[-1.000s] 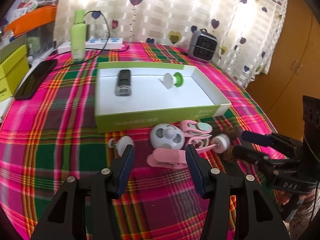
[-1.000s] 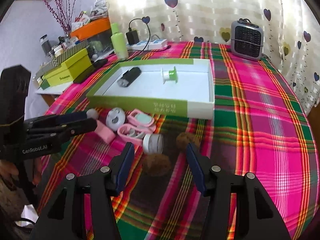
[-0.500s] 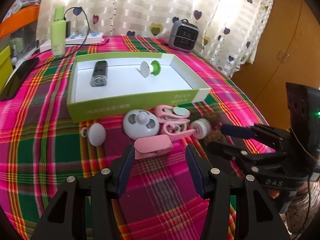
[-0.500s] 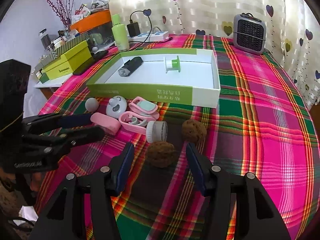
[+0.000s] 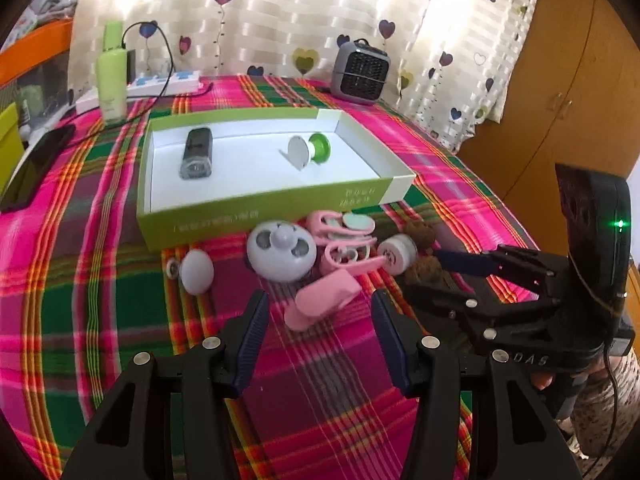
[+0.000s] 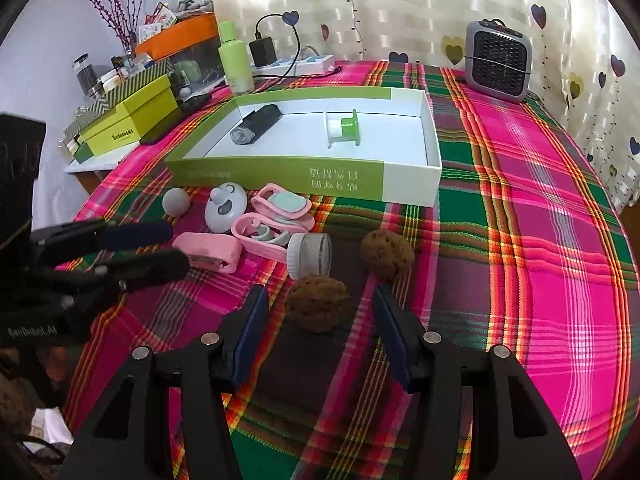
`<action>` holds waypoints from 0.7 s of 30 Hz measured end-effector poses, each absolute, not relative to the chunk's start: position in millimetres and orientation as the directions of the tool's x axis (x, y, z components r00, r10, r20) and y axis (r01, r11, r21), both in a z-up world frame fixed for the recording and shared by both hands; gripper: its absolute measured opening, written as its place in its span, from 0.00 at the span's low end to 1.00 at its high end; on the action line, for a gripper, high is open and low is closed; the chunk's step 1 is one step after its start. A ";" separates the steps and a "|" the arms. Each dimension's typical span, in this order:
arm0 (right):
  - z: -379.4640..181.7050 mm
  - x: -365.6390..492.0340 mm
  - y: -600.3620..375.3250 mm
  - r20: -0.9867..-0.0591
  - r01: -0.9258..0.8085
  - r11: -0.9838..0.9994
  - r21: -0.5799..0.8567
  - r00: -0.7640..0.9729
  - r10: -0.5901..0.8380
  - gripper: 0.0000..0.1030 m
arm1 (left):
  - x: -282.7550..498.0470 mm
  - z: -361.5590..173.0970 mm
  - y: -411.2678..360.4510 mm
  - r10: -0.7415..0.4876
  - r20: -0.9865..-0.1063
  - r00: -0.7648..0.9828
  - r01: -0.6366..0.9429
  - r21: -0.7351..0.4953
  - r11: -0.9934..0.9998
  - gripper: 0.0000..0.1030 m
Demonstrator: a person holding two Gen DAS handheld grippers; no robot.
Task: Organize objects
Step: 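Reach the right tool to a brown walnut while the left tool reaches a pink clip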
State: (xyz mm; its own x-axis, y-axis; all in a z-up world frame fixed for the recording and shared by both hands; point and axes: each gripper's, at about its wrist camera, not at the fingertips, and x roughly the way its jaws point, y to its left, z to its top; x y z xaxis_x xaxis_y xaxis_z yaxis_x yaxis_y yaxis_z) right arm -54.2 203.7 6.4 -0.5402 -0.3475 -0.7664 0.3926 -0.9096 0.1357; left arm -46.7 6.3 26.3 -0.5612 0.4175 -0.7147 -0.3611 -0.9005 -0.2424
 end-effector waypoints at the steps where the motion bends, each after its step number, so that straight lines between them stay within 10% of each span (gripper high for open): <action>1: 6.2 -55.1 203.5 -0.767 0.392 -0.910 0.137 -0.539 -0.348 0.53 | -47.5 26.7 8.0 0.416 -0.715 -0.561 -0.370 -0.233 -0.899 0.50; 21: 5.8 -55.8 209.3 -0.767 0.358 -0.926 0.119 -0.559 -0.315 0.33 | -52.1 18.3 28.7 0.444 -0.735 -0.513 -0.445 -0.215 -0.869 0.50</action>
